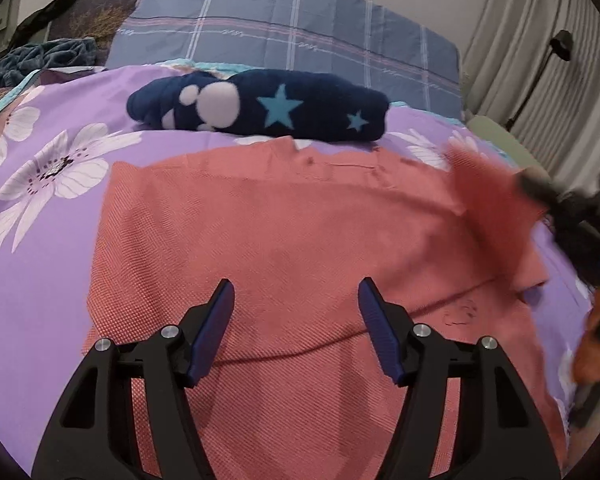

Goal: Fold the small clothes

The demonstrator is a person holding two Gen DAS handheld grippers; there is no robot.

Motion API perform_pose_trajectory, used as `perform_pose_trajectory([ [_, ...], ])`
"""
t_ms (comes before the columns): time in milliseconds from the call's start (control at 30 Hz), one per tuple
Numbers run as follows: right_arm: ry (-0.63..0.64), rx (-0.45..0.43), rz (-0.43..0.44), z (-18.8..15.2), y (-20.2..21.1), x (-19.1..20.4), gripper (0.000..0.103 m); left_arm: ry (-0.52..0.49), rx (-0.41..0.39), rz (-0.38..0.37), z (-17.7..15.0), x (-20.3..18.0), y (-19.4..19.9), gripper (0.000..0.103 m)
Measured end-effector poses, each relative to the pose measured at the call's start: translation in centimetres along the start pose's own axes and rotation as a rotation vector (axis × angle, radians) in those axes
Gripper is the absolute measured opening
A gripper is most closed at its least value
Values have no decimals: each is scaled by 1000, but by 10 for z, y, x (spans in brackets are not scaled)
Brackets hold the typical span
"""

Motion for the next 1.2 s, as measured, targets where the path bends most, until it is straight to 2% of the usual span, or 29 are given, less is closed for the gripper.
perform_pose_trajectory([
  [67,3,67,-17,-18,-15,-5,3,8,-10,-33,1,-3,4,66],
  [167,-4,123,-58,-37,-29,-16,3,26,-20,-52,3,-7,7,65],
  [233,-11,151,-69,-50,-29,-24,3,47,-22,-117,6,-15,6,66],
  [333,12,170,-79,-56,-27,-30,4,54,-5,-200,12,-33,0,66],
  [433,55,171,-73,-57,-23,-24,8,-6,9,-195,17,-52,-7,66],
  [500,74,164,-66,-58,-18,-22,15,-25,19,-200,20,-60,-12,68],
  [533,84,160,-69,-57,-17,-21,22,-18,25,-212,20,-61,-14,68],
  [567,95,160,-75,-58,-16,-22,25,-4,31,-233,21,-62,-17,68],
  [767,108,229,-78,-76,-20,-33,25,64,74,-364,23,-73,-31,68],
  [1000,41,228,-22,-80,-19,-44,25,-46,129,-313,26,-107,-51,73],
  [1033,37,225,-17,-80,-18,-45,25,-64,137,-297,26,-111,-53,78],
  [1100,47,223,-24,-81,-17,-44,25,-106,171,-212,25,-116,-64,79],
  [1167,57,222,-29,-82,-16,-43,26,-146,202,-124,23,-116,-75,76],
  [1200,57,221,-27,-82,-16,-43,27,-154,206,-104,23,-115,-77,62],
])
Point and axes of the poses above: each gripper's, at about its wrist camera, not at the fingertips, and y roughly against the way its jaws point, x to its left, z to its top, the point moved 6 cm from there along -y, roughly the way its jaws point, and after that the axes turned 4 degrees about -y, right-handed, at the moved point
